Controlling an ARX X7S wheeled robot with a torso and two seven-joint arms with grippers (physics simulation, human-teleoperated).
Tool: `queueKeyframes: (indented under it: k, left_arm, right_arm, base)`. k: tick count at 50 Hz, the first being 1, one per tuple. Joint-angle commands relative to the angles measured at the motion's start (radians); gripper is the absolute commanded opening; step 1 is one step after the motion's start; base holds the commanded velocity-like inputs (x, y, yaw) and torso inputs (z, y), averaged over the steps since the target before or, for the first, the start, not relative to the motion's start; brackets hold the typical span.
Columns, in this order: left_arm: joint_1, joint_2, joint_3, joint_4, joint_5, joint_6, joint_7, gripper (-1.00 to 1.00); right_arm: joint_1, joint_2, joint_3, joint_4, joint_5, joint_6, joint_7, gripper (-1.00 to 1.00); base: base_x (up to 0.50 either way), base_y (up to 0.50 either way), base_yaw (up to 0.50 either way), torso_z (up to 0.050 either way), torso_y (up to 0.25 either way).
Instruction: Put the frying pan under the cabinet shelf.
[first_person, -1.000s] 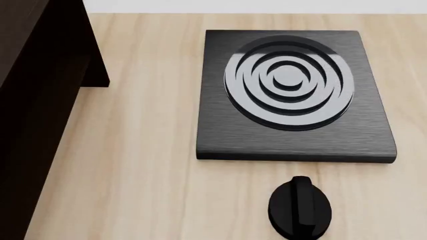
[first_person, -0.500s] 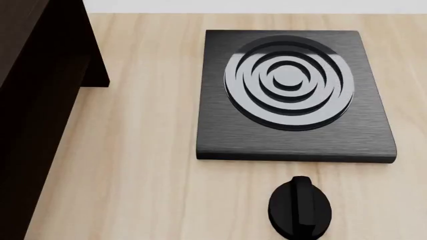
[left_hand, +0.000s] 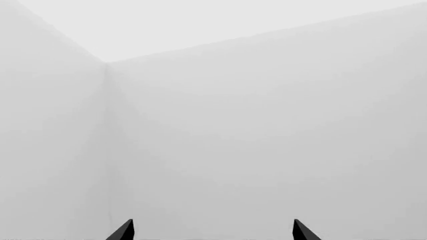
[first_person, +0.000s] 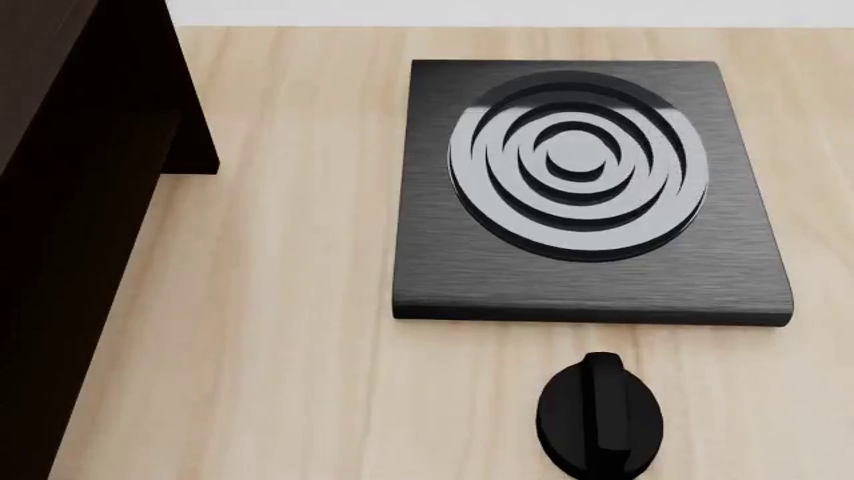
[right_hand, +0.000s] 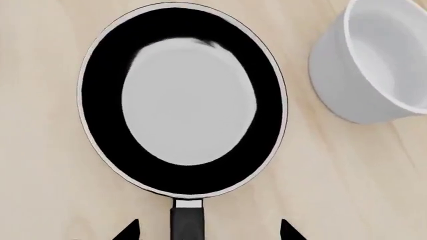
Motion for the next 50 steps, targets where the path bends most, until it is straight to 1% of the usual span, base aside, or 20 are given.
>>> queueKeyframes:
  k: [1,3,11,16,25,28,33,44,50]
  left_arm:
    - [0.015,-0.004,0.004,0.001,0.005,0.008,-0.002,1.0]
    - [0.015,-0.005,0.005,0.001,0.004,0.009,-0.003,1.0]
    - [0.012,-0.009,0.008,0.002,-0.003,0.011,-0.01,1.0]
    - [0.01,-0.015,0.008,0.004,-0.015,0.012,-0.018,1.0]
    - [0.001,-0.016,0.017,0.001,-0.018,0.013,-0.021,1.0]
    - [-0.003,-0.017,0.019,0.001,-0.022,0.014,-0.024,1.0]
    - [-0.005,-0.021,0.02,0.002,-0.027,0.015,-0.029,1.0]
    - [0.005,-0.024,0.023,-0.002,-0.01,0.024,-0.022,1.0]
    - [0.013,-0.025,0.024,-0.003,0.0,0.031,-0.018,1.0]
  right_arm:
    - [-0.094,0.001,-0.083,0.026,-0.015,-0.138,-0.048,1.0]
    - [-0.112,0.001,-0.099,0.014,-0.004,-0.168,-0.039,1.0]
    - [-0.199,0.001,-0.181,0.037,-0.018,-0.298,-0.11,1.0]
    - [-0.248,0.001,-0.227,0.033,-0.012,-0.373,-0.12,1.0]
    - [-0.31,0.001,-0.284,0.123,-0.032,-0.461,-0.233,1.0]
    - [-0.355,0.001,-0.328,0.167,-0.031,-0.53,-0.303,1.0]
    - [-0.416,0.001,-0.388,0.171,-0.007,-0.636,-0.342,1.0]
    - [-0.485,0.001,-0.452,0.101,0.045,-0.76,-0.314,1.0]
    - [-0.521,0.001,-0.486,0.087,0.066,-0.82,-0.325,1.0]
  base:
    - [0.0,0.0,0.0,0.0,0.0]
    - [0.0,0.0,0.0,0.0,0.0]
    - [0.0,0.0,0.0,0.0,0.0]
    - [0.0,0.0,0.0,0.0,0.0]
    - [0.0,0.0,0.0,0.0,0.0]
    - [0.0,0.0,0.0,0.0,0.0]
    - [0.0,0.0,0.0,0.0,0.0]
    - [0.0,0.0,0.0,0.0,0.0]
    - [0.0,0.0,0.0,0.0,0.0]
